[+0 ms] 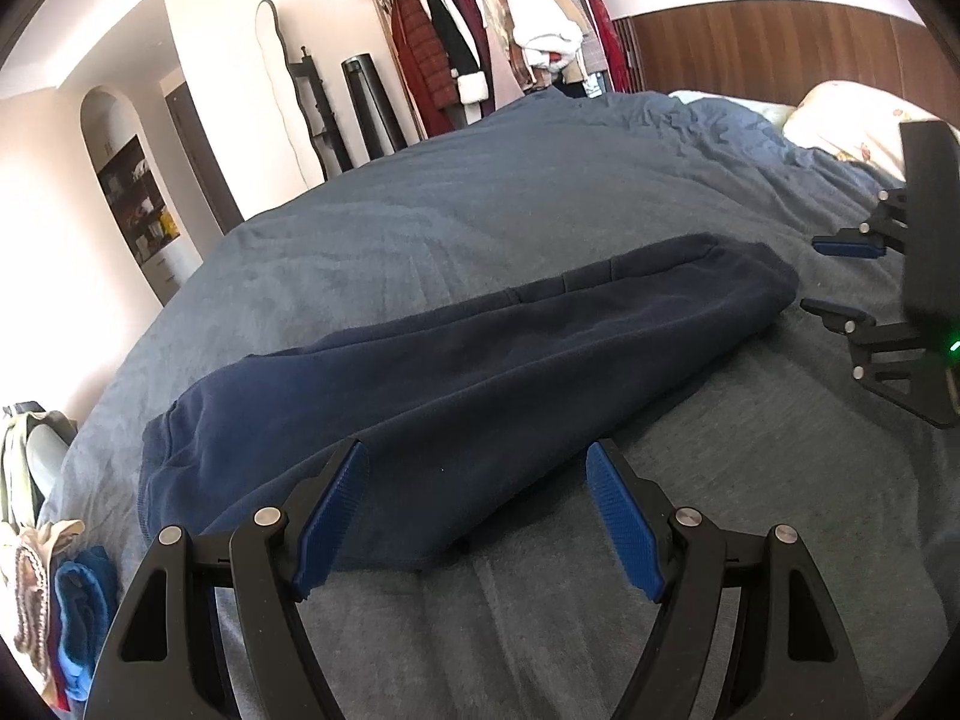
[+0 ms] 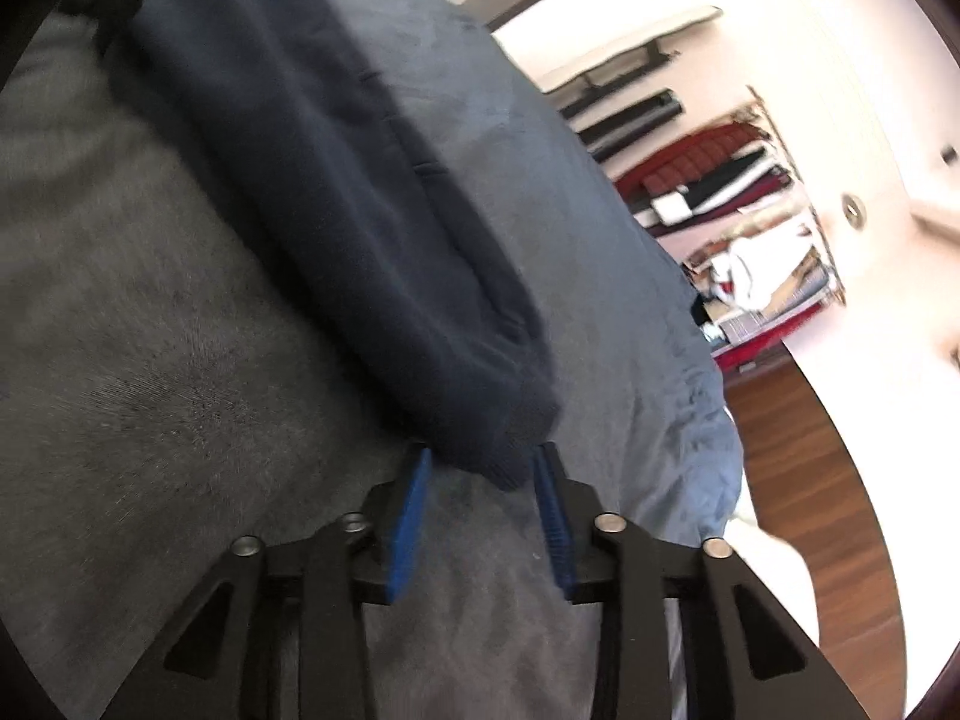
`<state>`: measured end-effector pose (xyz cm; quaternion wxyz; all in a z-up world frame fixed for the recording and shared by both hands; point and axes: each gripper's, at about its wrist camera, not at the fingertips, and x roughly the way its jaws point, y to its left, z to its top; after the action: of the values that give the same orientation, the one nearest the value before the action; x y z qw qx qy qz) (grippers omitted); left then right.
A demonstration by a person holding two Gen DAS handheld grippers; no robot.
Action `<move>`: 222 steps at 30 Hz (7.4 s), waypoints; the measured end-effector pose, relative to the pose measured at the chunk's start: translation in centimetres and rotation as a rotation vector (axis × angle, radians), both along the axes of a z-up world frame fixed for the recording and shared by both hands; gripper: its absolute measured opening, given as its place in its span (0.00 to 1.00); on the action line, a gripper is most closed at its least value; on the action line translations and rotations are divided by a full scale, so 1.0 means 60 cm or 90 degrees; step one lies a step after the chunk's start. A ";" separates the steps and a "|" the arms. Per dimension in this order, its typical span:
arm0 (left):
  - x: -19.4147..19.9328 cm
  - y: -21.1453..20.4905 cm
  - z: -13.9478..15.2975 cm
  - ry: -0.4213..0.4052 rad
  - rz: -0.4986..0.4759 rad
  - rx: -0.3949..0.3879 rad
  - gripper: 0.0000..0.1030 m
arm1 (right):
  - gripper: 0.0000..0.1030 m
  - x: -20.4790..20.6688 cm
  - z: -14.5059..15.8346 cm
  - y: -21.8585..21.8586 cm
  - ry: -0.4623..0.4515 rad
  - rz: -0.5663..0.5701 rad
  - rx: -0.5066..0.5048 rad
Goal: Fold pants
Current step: 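Release the right tool and pull both tools back from the sweatpants, then grasp the waistband end of the folded sweatpants with the left tool, then open the left tool and release the waistband end, then move both tools toward the cuff end of the folded sweatpants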
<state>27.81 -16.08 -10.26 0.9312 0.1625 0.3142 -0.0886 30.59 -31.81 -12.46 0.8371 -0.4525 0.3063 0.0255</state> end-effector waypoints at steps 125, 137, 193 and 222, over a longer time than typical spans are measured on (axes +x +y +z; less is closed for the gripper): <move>0.320 0.419 0.006 0.196 0.196 -0.199 0.25 | 0.63 0.087 0.088 0.337 -0.002 -0.331 0.614; 0.267 0.394 0.050 0.107 0.214 -0.080 0.55 | 0.63 0.068 0.102 0.313 -0.008 -0.344 0.624; -0.022 0.082 0.127 -0.003 0.070 -0.140 0.81 | 0.63 -0.108 0.196 0.061 -0.084 -0.238 0.595; 0.109 -0.100 0.035 0.007 0.042 -0.051 0.88 | 0.61 0.008 0.038 -0.119 -0.027 -0.406 0.826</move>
<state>34.36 -22.09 -8.14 0.9375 0.1139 0.3209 -0.0713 31.09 -38.96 -10.20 0.9097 0.2464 0.3303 -0.0519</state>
